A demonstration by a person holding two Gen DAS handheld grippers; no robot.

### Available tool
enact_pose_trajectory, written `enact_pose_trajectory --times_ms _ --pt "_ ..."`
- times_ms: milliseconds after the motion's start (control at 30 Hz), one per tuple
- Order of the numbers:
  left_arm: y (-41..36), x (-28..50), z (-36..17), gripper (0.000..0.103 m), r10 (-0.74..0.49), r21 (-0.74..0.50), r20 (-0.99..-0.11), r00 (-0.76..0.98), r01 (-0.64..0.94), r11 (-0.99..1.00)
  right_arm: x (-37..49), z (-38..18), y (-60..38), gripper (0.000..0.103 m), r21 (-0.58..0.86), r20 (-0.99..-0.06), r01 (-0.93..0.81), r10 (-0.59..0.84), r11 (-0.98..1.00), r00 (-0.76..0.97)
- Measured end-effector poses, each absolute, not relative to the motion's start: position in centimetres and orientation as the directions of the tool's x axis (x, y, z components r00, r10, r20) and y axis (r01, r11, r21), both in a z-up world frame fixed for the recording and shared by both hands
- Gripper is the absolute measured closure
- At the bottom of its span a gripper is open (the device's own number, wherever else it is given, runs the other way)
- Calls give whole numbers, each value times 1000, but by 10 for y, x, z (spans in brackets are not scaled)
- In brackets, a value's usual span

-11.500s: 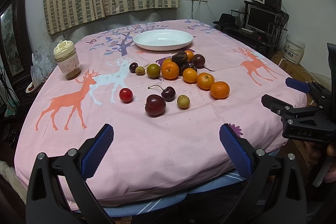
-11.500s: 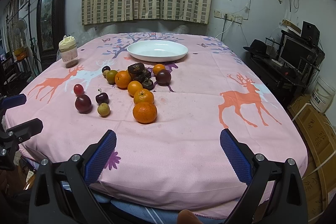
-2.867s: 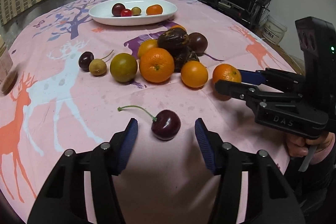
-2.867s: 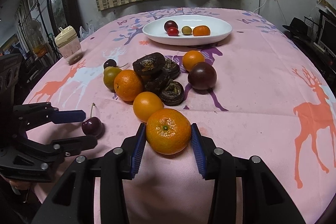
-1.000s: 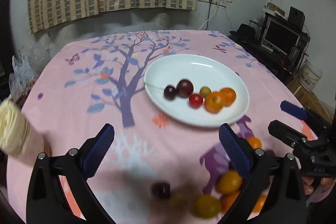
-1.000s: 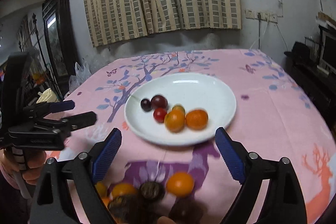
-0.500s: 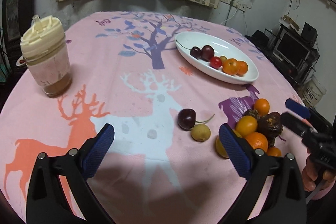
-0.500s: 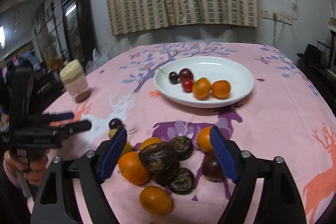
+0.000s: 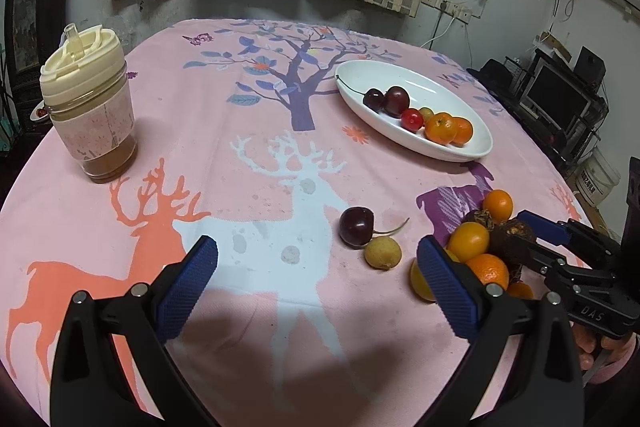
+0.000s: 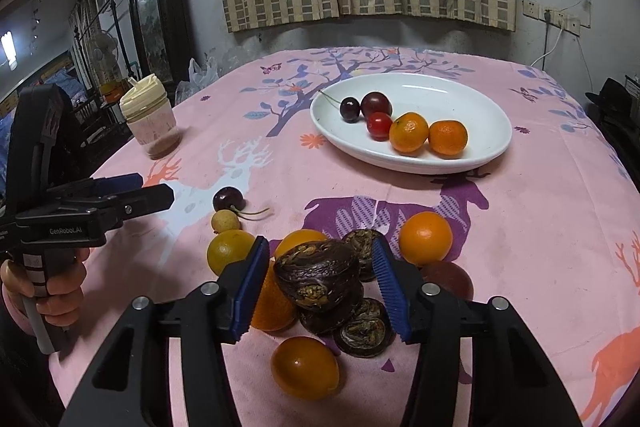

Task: Organize fruits
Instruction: 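Grasp a dark brown wrinkled fruit with the right tool while the left tool grasps a dark cherry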

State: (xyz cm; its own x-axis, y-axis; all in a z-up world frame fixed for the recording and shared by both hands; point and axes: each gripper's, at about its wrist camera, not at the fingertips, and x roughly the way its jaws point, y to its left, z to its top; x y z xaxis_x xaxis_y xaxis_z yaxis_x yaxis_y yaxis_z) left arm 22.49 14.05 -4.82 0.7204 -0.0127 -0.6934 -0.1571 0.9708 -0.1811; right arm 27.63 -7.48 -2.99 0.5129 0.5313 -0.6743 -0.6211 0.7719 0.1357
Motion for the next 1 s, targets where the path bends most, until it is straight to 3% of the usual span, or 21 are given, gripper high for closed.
enact_pose_trajectory --times_ms 200,400,433,567,767,1000 --pt "141 225 -48 5 -15 -182 -695 719 -157 971 278 -32 -74 59 146 -689 -625 532 767 492" --pt "137 227 -50 5 -59 -193 -697 715 -108 975 279 -25 -85 60 183 -654 -601 553 778 517" --pt "136 229 -50 7 -90 -213 -697 711 -85 973 280 -23 -90 60 207 -641 -592 565 779 520" --pt "133 250 -58 50 -137 -205 -741 657 -27 978 287 -21 -103 60 272 -620 -551 582 789 527" --pt "138 280 -61 55 -204 -268 -763 614 -13 963 288 -21 -101 60 261 -628 -551 573 792 526" --pt "128 301 -70 62 -193 -247 -809 556 -23 969 289 -19 -104 60 277 -621 -552 585 787 522"
